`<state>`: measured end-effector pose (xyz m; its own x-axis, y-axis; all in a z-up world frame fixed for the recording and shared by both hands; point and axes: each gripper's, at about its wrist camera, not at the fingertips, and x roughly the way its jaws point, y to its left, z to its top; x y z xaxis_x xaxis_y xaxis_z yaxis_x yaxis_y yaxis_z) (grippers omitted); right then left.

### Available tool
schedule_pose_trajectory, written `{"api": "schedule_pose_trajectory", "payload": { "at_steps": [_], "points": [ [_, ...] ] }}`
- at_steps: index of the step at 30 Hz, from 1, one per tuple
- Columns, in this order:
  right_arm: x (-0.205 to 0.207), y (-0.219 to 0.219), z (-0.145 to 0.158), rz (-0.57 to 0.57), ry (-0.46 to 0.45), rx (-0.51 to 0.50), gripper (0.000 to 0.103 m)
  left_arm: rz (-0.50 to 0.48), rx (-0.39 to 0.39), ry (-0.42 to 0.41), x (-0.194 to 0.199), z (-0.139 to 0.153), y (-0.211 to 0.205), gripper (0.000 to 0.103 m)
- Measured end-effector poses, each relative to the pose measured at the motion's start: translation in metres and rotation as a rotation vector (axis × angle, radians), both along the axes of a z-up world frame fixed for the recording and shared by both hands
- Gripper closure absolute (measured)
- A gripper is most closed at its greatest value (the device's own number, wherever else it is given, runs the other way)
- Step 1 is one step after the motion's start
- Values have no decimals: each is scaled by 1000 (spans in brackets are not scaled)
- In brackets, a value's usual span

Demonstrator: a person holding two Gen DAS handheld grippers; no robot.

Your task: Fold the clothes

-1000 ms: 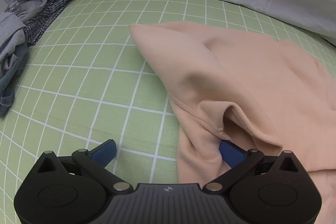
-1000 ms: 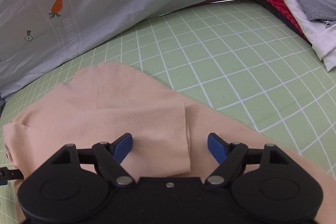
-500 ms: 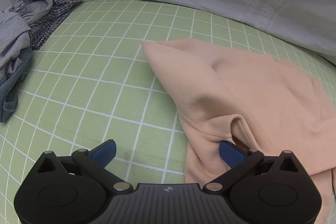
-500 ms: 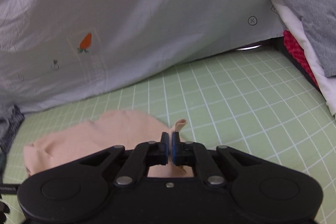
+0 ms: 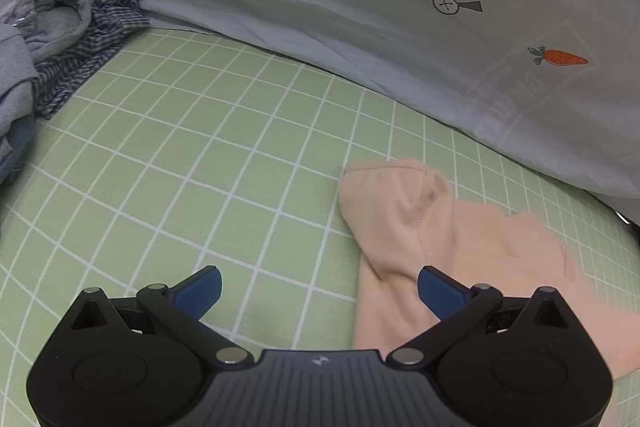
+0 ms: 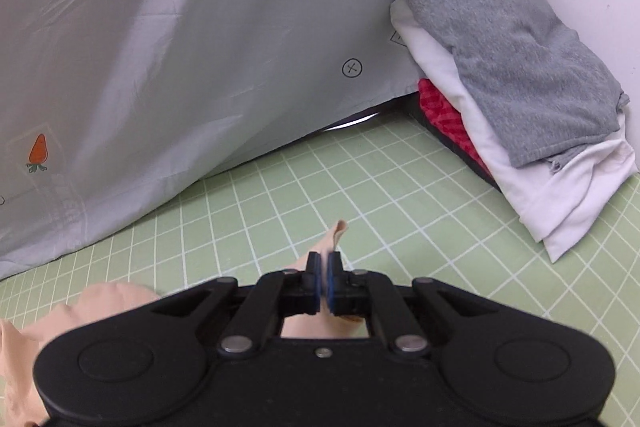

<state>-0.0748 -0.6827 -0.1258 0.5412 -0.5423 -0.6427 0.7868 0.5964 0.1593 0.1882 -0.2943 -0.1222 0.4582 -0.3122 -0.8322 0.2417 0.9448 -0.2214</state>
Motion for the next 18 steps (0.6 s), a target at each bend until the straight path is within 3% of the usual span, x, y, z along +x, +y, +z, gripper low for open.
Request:
{"api": "schedule_pose_trajectory", "payload": {
  "at_steps": [2, 8, 11, 13, 15, 18],
  "points": [
    [-1, -1, -4, -7, 9, 16, 99, -10, -15, 23, 8, -5, -9, 5],
    [-7, -6, -9, -26, 25, 27, 99, -67, -47, 63, 27, -13, -36, 35],
    [-11, -10, -11, -40, 26, 36, 99, -79, -44, 87, 38, -18, -47, 55],
    [-12, -11, -12, -45, 27, 42, 99, -77, -43, 90, 43, -20, -51, 76],
    [-12, -12, -13, -51, 28, 38, 99, -75, -41, 92, 48, -22, -55, 88],
    [-13, -12, -14, -61, 27, 27, 99, -73, -51, 63, 52, -20, -55, 91]
  ]
}}
